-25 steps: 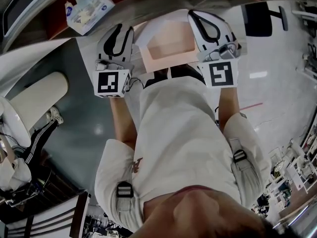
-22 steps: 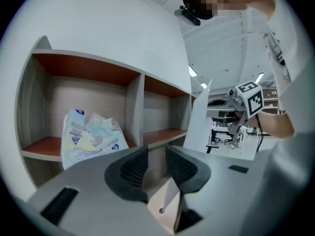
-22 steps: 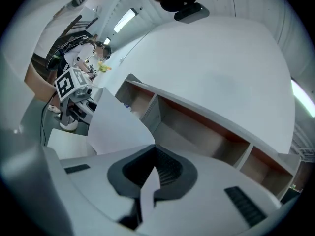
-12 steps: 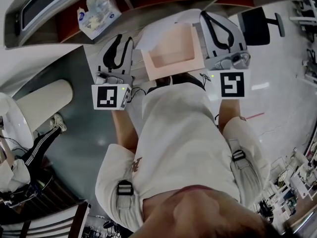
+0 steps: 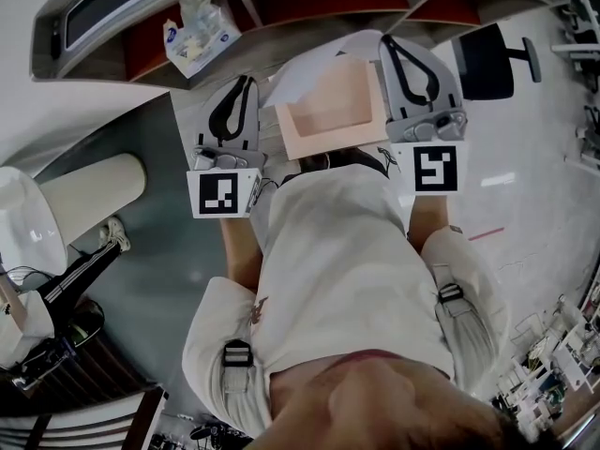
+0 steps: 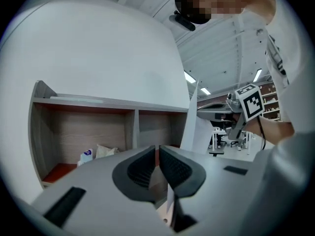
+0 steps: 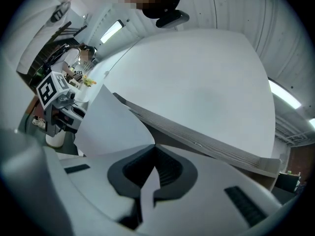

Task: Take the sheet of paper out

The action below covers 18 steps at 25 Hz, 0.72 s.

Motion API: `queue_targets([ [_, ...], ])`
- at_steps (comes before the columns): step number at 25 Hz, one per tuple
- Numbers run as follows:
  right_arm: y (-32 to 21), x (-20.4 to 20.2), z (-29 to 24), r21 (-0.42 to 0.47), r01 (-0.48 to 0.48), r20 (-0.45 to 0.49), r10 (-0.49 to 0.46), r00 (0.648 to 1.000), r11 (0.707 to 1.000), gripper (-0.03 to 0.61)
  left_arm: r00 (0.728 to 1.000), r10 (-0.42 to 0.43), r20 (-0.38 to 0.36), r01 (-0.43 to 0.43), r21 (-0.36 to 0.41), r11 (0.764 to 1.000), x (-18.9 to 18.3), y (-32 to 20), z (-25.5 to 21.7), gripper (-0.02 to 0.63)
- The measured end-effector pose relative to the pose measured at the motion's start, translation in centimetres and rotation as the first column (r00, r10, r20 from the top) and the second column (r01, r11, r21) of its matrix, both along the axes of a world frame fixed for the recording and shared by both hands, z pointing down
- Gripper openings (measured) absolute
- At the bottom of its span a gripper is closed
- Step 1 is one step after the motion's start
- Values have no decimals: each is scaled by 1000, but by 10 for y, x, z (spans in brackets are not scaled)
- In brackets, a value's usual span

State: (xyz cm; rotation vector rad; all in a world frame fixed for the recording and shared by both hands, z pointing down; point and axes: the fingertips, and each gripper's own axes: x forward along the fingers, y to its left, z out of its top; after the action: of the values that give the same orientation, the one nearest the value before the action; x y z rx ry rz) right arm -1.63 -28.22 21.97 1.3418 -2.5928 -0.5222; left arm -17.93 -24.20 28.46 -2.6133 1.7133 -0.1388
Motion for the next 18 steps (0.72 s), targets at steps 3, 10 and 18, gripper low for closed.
queue_targets([
  [3,-1,-2,2,-3,4,3,-4,1000,1000,17,1000,10,-4,-10,8,1000,3,2,-3,43],
  [10,-4,-4,5,-11,8,-5,-8,1000,1000,17,1000,23,-3,-23,19,1000,4,0,-5,42],
  [18,-3,-5,5,-11,13,1,-13,1000,1000,17,1000,20,-10,-20,11,1000,5,0,-4,42],
])
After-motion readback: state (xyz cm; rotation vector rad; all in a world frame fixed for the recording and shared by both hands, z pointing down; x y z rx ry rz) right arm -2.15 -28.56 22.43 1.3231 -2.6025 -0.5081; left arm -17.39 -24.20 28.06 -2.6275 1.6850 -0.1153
